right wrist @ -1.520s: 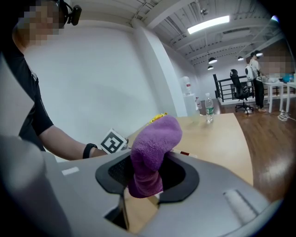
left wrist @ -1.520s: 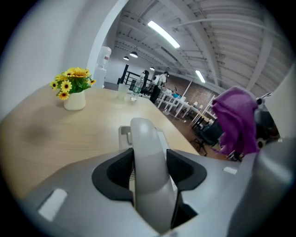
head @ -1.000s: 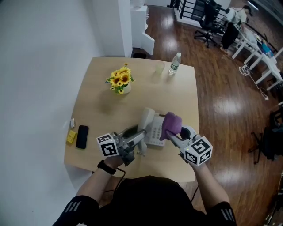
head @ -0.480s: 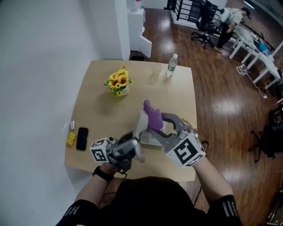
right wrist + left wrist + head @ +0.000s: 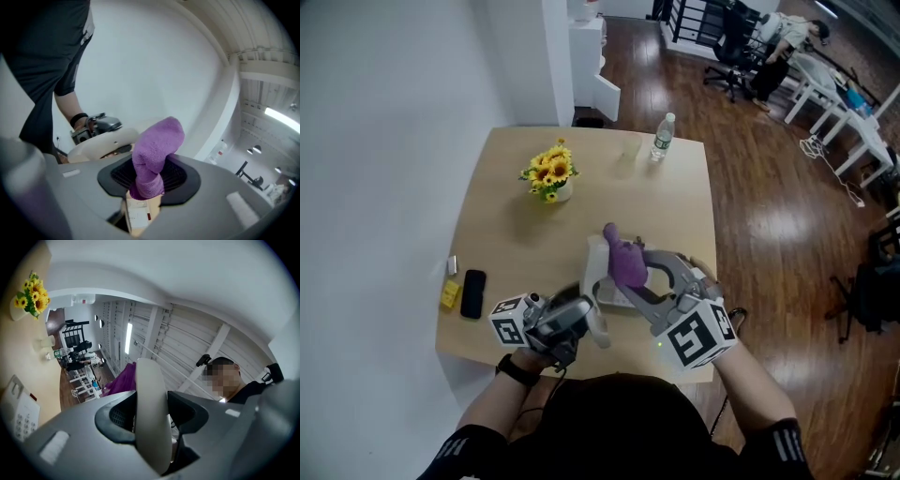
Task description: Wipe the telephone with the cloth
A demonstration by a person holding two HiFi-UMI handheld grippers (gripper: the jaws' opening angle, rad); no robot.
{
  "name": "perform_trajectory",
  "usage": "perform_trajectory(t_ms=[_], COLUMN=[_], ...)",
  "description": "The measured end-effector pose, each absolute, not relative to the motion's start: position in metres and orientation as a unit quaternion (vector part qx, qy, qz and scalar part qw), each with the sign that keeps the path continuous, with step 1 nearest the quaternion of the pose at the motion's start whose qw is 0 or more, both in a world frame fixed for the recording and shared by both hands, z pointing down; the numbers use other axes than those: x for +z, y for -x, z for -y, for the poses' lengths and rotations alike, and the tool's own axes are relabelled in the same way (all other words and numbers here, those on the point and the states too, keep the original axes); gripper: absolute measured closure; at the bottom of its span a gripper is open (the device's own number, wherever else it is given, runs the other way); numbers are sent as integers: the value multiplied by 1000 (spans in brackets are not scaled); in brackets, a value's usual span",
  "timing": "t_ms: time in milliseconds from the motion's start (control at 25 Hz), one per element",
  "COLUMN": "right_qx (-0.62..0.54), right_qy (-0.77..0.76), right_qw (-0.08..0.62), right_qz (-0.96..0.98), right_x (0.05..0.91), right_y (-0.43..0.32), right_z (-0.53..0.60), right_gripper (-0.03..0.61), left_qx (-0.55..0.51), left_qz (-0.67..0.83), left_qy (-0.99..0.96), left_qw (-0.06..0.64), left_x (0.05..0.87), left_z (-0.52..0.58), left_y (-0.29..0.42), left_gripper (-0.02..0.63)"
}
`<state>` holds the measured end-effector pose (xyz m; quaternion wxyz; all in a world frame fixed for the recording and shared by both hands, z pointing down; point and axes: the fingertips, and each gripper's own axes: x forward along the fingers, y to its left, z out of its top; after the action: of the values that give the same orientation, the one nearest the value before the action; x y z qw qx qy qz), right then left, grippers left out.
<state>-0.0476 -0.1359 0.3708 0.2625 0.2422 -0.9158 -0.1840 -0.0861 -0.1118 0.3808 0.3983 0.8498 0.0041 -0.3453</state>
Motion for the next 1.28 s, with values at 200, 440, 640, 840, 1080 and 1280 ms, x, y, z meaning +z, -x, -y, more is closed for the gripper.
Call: perform_trajectory(t_ms=[200,440,640,840,1080,1280], right_qx=[-202,-224,-182,-180,-178,-169], right_qy=[-230,-166,-171,-146,-117,-108], right_qw=[264,310,306,307,325,335], right_qz=[915,909,919,923,921,921], right_x=[357,393,404,413,432,443], right_y=[54,61,50,63,68,61], right_z=[133,98,83,67,43,34], right_gripper=[440,440,440,440,440,440], left_qx=[-345,-361,-403,-424,-449,-449], left_qz=[-12,-2,13,28,31,35], left_qy=[-851,-844,-831,-825,-808,-807], left_qw=[397,396,383,371,379,383], left_x=[377,373,356,352,357,360], left_z=[106,115,126,131,135,136], left_y=[82,93,108,117,121,121], left_gripper=[414,413,413,413,413,413])
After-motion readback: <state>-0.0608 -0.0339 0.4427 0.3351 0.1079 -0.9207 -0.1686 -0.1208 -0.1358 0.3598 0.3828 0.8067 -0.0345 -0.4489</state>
